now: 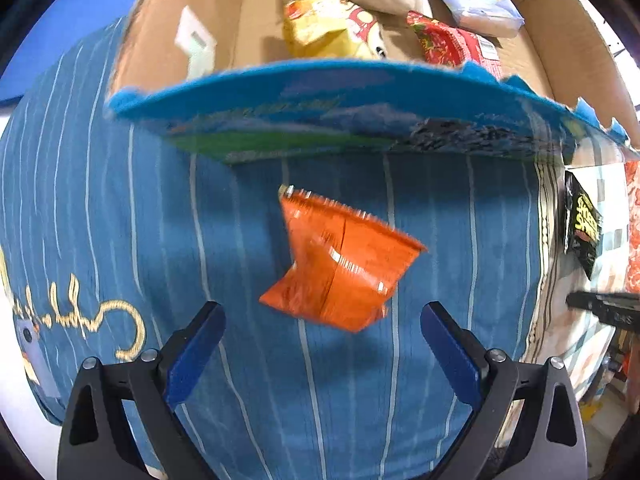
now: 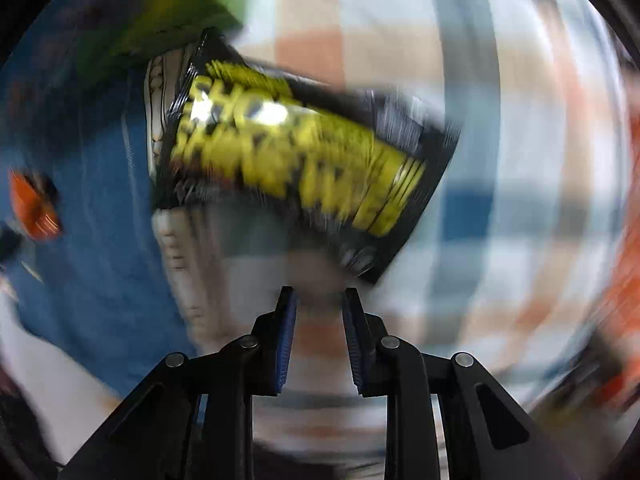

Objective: Organize soft objects
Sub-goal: 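Grasp the orange chip bag with the left gripper while the right grasps the black wipes pack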

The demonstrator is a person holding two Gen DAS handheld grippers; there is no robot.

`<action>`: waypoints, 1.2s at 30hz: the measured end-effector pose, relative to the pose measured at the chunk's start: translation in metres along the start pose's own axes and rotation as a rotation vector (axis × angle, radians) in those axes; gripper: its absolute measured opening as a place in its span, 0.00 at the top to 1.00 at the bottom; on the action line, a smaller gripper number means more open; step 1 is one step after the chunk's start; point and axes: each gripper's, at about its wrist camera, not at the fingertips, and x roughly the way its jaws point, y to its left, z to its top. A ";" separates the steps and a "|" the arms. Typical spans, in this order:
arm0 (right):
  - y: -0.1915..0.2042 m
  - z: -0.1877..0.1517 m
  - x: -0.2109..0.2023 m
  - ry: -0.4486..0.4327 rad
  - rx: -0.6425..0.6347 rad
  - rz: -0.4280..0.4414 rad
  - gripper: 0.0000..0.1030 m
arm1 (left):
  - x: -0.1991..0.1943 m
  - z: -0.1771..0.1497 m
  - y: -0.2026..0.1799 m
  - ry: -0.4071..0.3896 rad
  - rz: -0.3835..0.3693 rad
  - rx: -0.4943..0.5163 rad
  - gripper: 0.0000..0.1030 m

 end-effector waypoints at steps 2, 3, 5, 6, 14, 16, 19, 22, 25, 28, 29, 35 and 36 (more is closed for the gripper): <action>-0.008 -0.008 0.002 -0.013 0.077 0.134 0.69 | 0.004 0.007 -0.006 -0.008 0.013 0.028 0.04; -0.007 -0.011 0.001 -0.019 0.066 0.148 0.57 | 0.007 0.009 -0.010 -0.012 0.016 0.051 0.15; -0.002 -0.015 -0.008 -0.071 0.033 0.101 0.40 | 0.014 0.015 -0.017 0.003 0.019 0.078 0.42; 0.005 -0.021 -0.012 -0.106 -0.001 0.053 0.36 | 0.019 0.015 -0.020 0.018 0.016 0.088 0.49; 0.044 -0.003 -0.038 -0.241 -0.487 -0.338 0.36 | 0.028 -0.008 -0.011 0.051 -0.091 -0.002 0.55; 0.049 0.008 -0.031 -0.210 -0.566 -0.384 0.35 | 0.029 -0.015 -0.006 0.077 -0.148 -0.053 0.55; 0.050 0.024 -0.022 -0.160 -0.603 -0.316 0.34 | 0.037 -0.038 -0.002 0.119 -0.209 -0.116 0.55; 0.047 0.037 -0.013 -0.118 -0.576 -0.239 0.37 | 0.042 -0.059 -0.006 0.126 -0.189 -0.118 0.55; 0.041 0.033 -0.012 -0.145 -0.511 -0.215 0.53 | 0.043 -0.064 -0.013 0.124 -0.172 -0.121 0.55; 0.030 0.021 -0.014 -0.120 -0.371 -0.128 0.68 | 0.041 -0.072 -0.026 0.116 -0.162 -0.142 0.55; 0.028 0.016 -0.012 -0.111 -0.331 -0.109 0.69 | 0.040 -0.071 -0.026 0.115 -0.170 -0.148 0.55; 0.016 -0.026 0.010 0.020 -0.091 0.104 0.65 | 0.043 -0.084 -0.041 0.118 -0.175 -0.161 0.55; 0.019 -0.031 0.008 0.013 -0.119 0.093 0.57 | 0.043 -0.085 -0.042 0.117 -0.173 -0.158 0.55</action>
